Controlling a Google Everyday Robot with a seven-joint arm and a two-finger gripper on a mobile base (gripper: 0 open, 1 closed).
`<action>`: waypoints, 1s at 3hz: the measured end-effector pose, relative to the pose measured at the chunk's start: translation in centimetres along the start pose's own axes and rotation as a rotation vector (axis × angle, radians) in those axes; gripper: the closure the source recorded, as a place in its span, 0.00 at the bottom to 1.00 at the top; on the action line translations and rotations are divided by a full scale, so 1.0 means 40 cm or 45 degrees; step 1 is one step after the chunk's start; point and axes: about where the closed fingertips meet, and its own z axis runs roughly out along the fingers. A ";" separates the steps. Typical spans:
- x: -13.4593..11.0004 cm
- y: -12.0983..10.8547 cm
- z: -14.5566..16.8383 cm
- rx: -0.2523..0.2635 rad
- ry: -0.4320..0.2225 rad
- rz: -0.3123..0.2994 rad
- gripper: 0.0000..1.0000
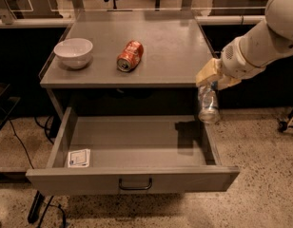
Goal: Place redbull can into top drawer
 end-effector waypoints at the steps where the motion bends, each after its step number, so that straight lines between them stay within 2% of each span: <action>1: 0.007 0.007 0.023 -0.010 0.018 0.000 1.00; 3: 0.078 0.050 0.184 -0.078 0.129 0.034 1.00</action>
Offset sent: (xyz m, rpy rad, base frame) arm 0.0020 0.0497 -0.0826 0.0716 0.1149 0.0450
